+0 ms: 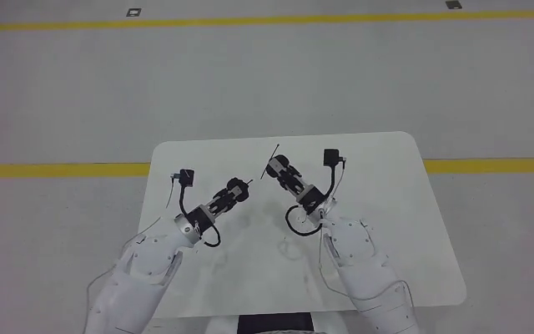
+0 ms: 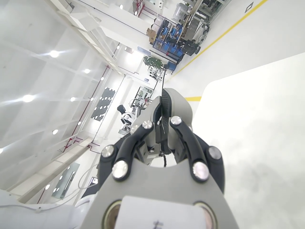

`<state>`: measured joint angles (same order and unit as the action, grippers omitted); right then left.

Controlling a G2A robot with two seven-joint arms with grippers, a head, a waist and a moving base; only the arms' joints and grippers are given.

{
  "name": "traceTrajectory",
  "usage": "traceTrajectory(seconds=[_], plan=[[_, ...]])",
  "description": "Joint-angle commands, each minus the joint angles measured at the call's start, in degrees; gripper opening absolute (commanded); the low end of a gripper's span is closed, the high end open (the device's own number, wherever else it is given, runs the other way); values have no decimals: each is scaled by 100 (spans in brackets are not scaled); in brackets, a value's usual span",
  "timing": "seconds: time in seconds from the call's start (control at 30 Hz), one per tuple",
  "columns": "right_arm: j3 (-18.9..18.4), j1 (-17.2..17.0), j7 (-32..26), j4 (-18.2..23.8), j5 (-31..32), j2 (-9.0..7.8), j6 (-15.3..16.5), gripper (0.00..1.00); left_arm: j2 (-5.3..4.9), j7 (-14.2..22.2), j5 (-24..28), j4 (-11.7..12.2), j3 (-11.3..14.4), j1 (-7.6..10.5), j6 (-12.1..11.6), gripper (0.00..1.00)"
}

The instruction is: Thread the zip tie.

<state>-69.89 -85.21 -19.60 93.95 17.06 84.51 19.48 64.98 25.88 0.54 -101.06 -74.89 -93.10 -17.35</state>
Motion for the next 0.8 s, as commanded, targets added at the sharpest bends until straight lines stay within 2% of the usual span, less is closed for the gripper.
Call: traceTrajectory(seconds=[0.0,0.13,0.3,0.4,0.77], plan=[[45,-8,37,38,62,-19,1,0,-10,49,32,-18,-12,-9,136,0],[157,-3,120,104,255,-72,1,0,-23,115,143,-68,-20,-30,293,0],[304,-11,443,129,520,-150,1,0,-38,145,291,-99,-51,-56,368,0],[388,-29,609,113,533,-197,1,0,-53,179,353,-127,-103,-72,388,0],[388,-29,609,113,533,-197,1,0,-60,189,292,-152,-120,-68,350,0]])
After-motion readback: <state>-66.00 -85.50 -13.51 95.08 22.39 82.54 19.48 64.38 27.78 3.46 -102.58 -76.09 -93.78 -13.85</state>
